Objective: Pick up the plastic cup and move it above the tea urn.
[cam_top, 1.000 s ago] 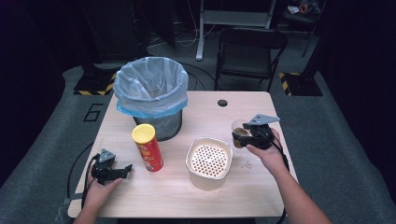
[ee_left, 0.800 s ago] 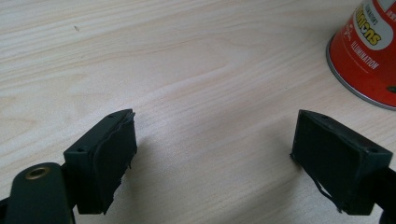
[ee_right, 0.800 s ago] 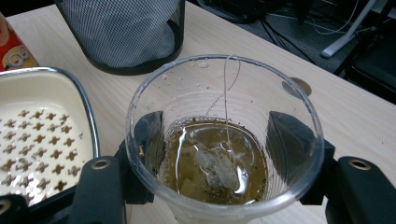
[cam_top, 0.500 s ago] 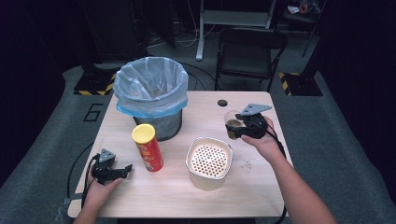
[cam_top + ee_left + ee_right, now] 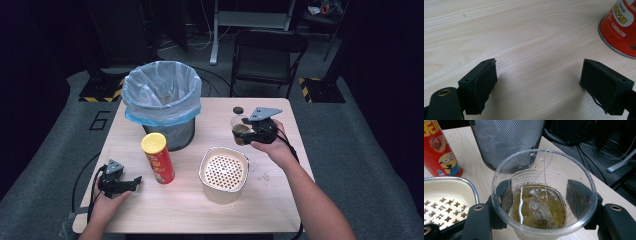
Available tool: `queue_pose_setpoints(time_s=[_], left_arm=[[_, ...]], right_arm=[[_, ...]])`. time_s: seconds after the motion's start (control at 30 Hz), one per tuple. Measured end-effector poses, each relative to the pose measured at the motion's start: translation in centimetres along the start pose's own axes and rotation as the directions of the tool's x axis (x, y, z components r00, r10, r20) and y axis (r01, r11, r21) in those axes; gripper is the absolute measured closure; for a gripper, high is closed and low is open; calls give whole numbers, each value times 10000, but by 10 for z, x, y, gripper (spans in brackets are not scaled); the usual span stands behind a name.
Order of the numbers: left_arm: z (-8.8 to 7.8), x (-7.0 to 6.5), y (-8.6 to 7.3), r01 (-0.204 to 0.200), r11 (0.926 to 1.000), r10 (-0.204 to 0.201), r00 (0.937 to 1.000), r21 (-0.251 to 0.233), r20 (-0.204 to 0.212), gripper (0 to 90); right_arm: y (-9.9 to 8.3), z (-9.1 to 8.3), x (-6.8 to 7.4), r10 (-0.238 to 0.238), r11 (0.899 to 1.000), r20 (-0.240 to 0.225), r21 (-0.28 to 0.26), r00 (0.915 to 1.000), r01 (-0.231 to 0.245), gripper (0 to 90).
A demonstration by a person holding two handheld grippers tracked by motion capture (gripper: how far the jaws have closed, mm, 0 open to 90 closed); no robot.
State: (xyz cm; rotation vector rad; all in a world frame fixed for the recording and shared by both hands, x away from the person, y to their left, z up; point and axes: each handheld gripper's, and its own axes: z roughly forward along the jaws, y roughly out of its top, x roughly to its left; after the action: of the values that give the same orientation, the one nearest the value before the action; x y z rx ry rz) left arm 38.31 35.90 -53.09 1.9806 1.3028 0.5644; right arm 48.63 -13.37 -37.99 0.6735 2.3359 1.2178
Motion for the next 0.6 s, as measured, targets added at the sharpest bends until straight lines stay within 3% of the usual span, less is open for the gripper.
queue_pose_setpoints(time_s=[0.23,0.3,0.4,0.5,0.6], left_arm=[[0,0,0,-9,10000,9,10000,32,18,135],[0,0,0,6,10000,-6,10000,-16,-9,135],[0,0,0,8,10000,-8,10000,-14,-6,135],[0,0,0,7,10000,-7,10000,-14,-4,135],[0,0,0,12,10000,-12,10000,-17,-3,135]], right_arm=[[1,2,2,-578,9973,13,-454,9983,578,384],[1,2,4,-1111,9922,274,-534,9934,1124,384],[0,2,6,-1396,9883,380,-572,9895,1417,384],[-1,1,13,-2109,9746,573,-646,9758,2145,384],[-3,1,19,-2840,9550,810,-652,9554,2894,383]])
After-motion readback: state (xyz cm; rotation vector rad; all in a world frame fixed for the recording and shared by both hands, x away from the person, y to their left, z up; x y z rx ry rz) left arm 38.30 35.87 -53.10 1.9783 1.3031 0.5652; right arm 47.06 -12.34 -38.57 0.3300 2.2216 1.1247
